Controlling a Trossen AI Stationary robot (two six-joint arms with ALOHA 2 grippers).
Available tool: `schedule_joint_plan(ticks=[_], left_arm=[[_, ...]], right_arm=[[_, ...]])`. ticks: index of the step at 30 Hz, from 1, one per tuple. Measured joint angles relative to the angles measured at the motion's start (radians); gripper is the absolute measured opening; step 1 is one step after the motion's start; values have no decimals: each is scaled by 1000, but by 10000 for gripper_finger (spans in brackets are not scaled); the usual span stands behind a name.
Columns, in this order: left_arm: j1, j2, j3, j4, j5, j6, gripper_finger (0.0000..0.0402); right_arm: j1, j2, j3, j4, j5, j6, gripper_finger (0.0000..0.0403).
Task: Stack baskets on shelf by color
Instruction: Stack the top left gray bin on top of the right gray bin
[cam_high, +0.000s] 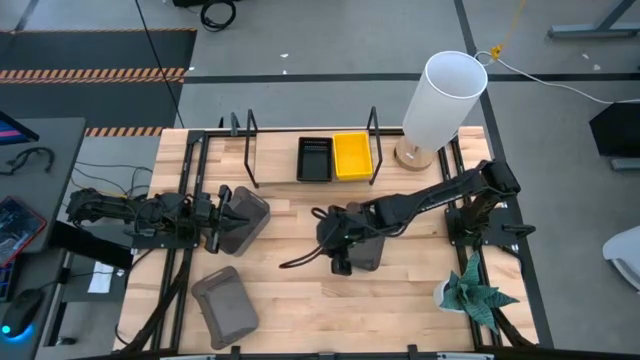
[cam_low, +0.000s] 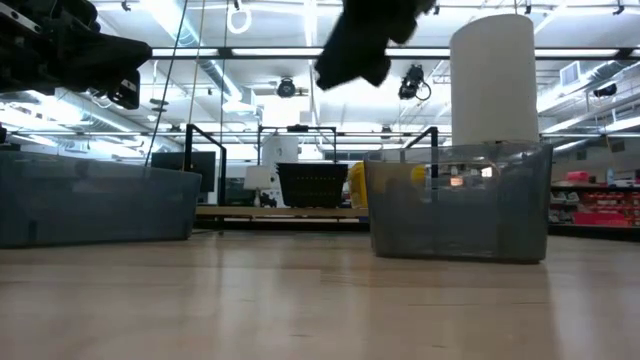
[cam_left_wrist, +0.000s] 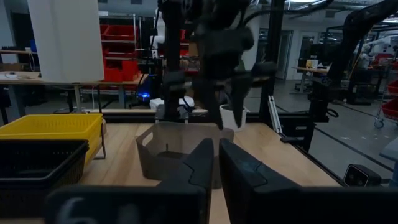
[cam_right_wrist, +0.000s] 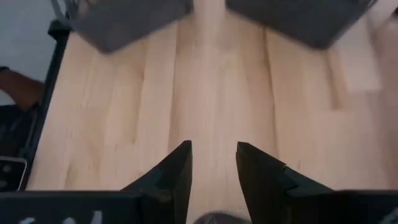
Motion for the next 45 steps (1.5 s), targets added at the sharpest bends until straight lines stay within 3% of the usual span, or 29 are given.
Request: schedule_joint_plan(ticks=[5, 11, 19, 28, 35, 39, 45], left_arm=[[0, 0, 0, -1, 0, 0, 34], [0, 5, 0, 9, 0, 0, 28], [0, 19, 0, 21, 0, 0, 38], [0, 19, 0, 22, 0, 0, 30], [0, 19, 0, 22, 0, 0, 32], [0, 19, 0, 22, 0, 0, 36], [0, 19, 0, 22, 0, 0, 28]], right_arm=[[31, 18, 82, 21, 63, -22, 130], [74, 138, 236, 21, 168, -135, 130], [67, 251, 436, -20, 158, -213, 130], [61, 80, 466, -210, 236, -241, 130], [106, -131, 303, -238, 406, -226, 130], [135, -268, 120, -94, 463, -269, 130], [171, -479, -145, 167, 469, -339, 130]])
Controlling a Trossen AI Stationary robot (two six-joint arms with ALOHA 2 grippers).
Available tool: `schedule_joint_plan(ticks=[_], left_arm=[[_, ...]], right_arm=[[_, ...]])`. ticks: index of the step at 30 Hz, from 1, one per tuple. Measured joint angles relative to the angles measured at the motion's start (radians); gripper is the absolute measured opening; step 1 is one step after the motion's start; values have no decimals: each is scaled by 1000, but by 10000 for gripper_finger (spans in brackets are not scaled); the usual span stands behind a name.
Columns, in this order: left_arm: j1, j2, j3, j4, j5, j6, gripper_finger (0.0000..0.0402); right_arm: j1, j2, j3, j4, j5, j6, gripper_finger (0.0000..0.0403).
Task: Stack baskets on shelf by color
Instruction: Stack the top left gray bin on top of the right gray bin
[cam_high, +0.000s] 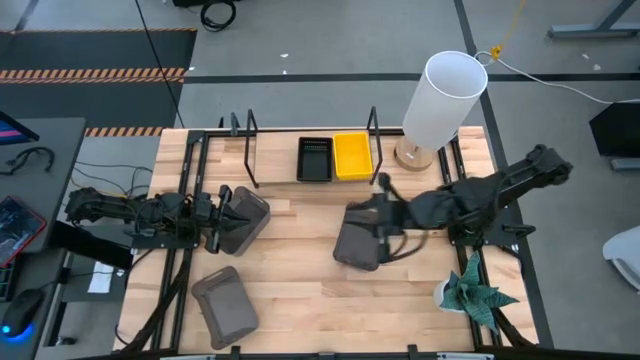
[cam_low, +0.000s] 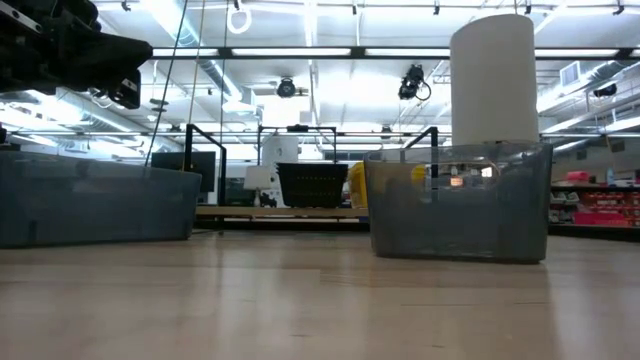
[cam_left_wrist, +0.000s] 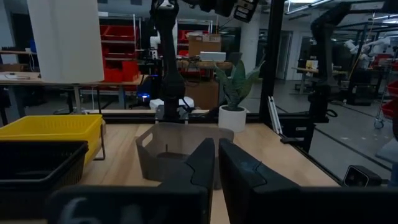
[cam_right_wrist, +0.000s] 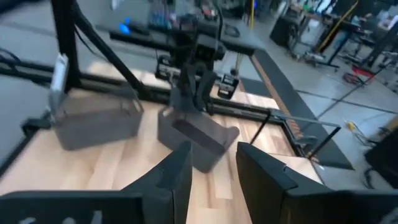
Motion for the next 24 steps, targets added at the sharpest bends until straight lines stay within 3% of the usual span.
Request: schedule_joint_plan(ticks=[7, 15, 20, 24], left_arm=[[0, 0, 0, 0, 0, 0, 30], [0, 0, 0, 14, 0, -25, 34], [-6, 0, 0, 79, 3, -542, 29], [-3, -1, 0, 108, -98, -576, 28]], right_arm=[[80, -162, -273, 202, -2, 12, 130], [173, -259, -295, 241, 0, 23, 130], [264, -266, -296, 231, 71, 37, 130], [308, -267, -296, 249, 171, -10, 130]])
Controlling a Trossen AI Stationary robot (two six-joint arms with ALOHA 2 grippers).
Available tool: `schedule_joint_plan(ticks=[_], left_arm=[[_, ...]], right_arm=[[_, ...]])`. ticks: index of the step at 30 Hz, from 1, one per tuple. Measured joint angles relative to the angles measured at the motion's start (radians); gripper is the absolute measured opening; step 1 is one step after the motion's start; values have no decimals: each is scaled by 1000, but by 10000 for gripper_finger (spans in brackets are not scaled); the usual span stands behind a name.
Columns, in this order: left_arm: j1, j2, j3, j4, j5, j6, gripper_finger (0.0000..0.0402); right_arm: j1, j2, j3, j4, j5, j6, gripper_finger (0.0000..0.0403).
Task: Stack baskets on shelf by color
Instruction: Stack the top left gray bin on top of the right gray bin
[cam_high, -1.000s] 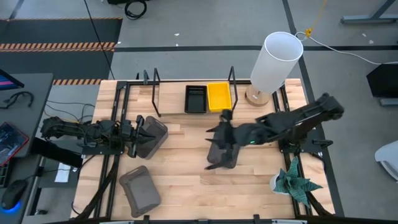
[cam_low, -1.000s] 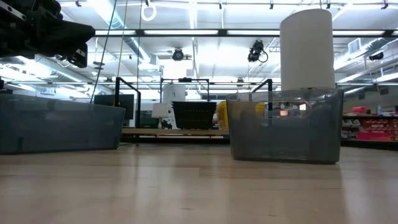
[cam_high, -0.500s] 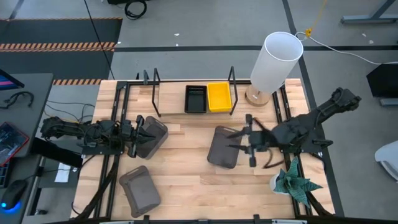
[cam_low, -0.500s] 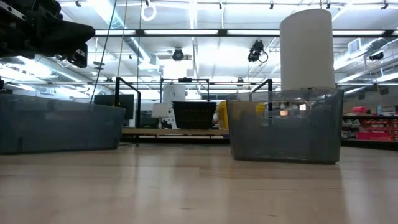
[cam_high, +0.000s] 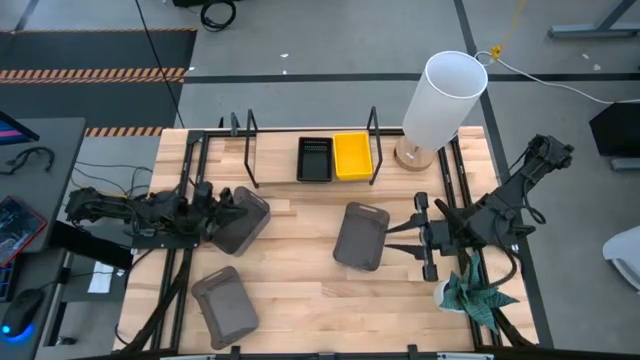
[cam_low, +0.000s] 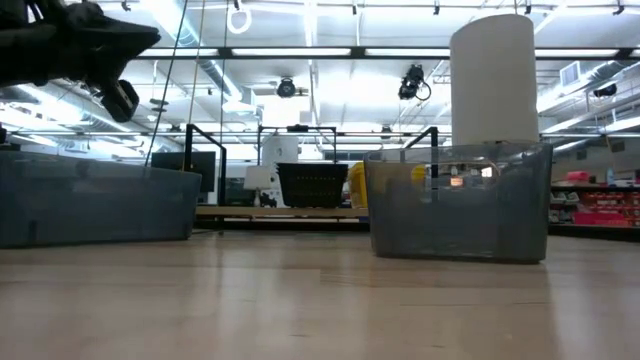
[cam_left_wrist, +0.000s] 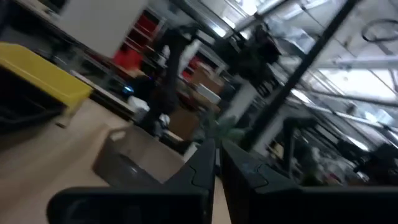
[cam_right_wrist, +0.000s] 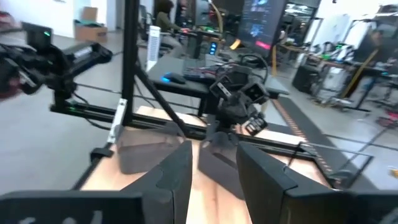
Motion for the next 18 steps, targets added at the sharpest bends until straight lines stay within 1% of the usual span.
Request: schedule_joint_plan(ticks=[4, 7, 10, 12, 15, 18], left_arm=[[0, 1, 0, 18, -21, -13, 34], [0, 1, 0, 8, -72, -86, 35], [1, 1, 2, -10, -67, -145, 33], [1, 15, 40, -92, -33, -146, 27], [-3, 62, 156, -273, 12, -133, 15], [-15, 143, 292, -529, 30, -128, 8]], right_arm=[[8, 0, 0, -3, 44, -23, 130], [7, 1, 0, -4, 45, -25, 130], [7, 1, 0, -4, 45, -26, 130], [7, 1, 0, -4, 45, -26, 130], [6, 2, 0, -4, 44, -26, 130], [0, 2, 0, -5, 45, -26, 130]])
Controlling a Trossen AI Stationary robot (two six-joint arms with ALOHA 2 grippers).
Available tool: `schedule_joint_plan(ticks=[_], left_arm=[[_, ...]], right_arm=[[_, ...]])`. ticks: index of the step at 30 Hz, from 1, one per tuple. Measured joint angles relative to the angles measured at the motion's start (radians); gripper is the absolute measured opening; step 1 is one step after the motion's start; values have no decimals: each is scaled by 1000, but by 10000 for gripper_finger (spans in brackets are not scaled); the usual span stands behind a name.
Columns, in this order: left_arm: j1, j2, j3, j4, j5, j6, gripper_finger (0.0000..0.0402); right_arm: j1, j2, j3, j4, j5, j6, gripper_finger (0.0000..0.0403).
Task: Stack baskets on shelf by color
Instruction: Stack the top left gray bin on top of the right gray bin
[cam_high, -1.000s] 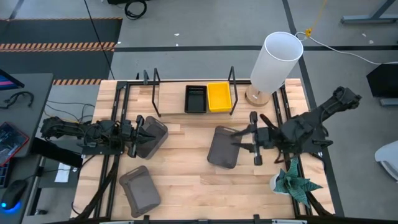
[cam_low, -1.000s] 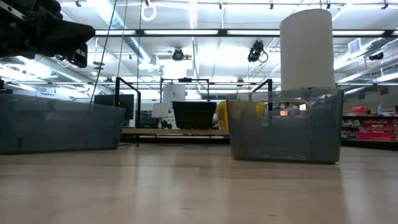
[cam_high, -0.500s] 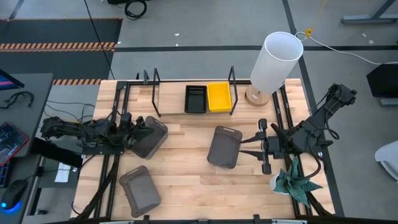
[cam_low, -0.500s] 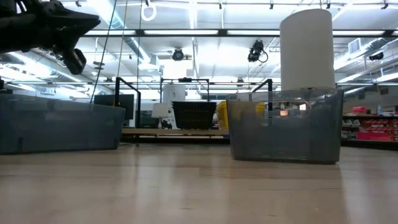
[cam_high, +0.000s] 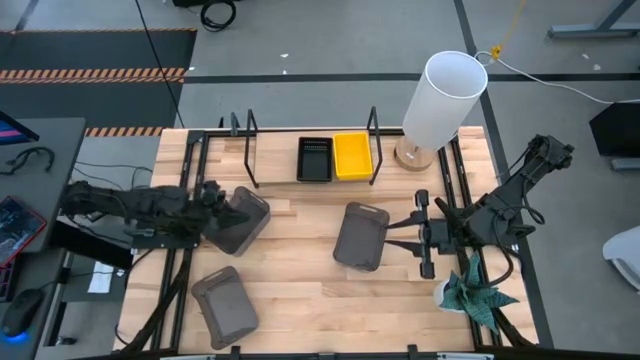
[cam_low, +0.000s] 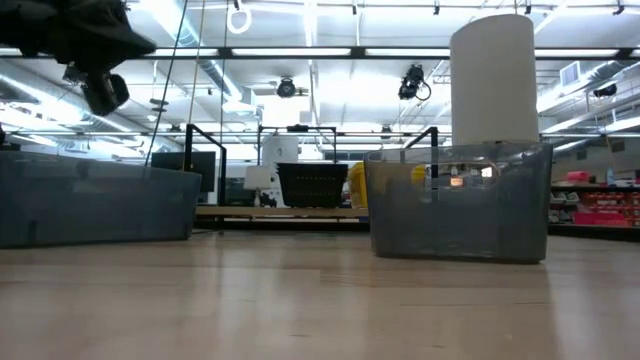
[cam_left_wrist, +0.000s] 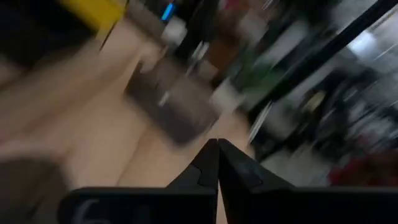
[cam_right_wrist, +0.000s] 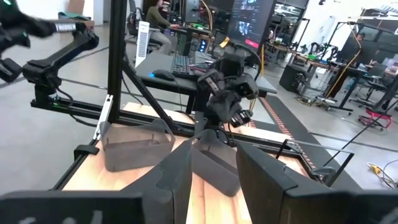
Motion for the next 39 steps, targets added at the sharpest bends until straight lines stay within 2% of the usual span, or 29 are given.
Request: schedule_joint_plan(ticks=[6, 12, 15, 18, 24, 26, 31, 35, 39], left_arm=[[-58, 207, 273, -447, 43, -54, 6], [-155, 444, 449, -721, 42, -65, 6], [-201, 538, 465, -800, 53, -13, 8], [-236, 616, 460, -836, 94, -36, 20], [-241, 739, 493, -893, 135, 29, 51], [-242, 774, 533, -904, 127, 78, 61], [-272, 852, 605, -1054, 48, 177, 85], [-309, 909, 602, -1167, 30, 189, 123], [-343, 961, 596, -1198, 23, 253, 179]], right_arm=[[-4, 6, 0, -8, -1, 1, 130], [-4, 6, 0, -18, -1, 3, 130], [-4, 6, 0, -18, -1, 4, 130], [-4, 6, 0, -18, -1, 4, 130], [-5, 6, 0, -18, -1, 3, 130], [-6, 6, 0, -18, -1, 3, 130], [-6, 6, 0, -18, -1, 10, 130], [-6, 6, 0, -18, -1, 11, 130], [-6, 6, 0, -19, -1, 11, 130]])
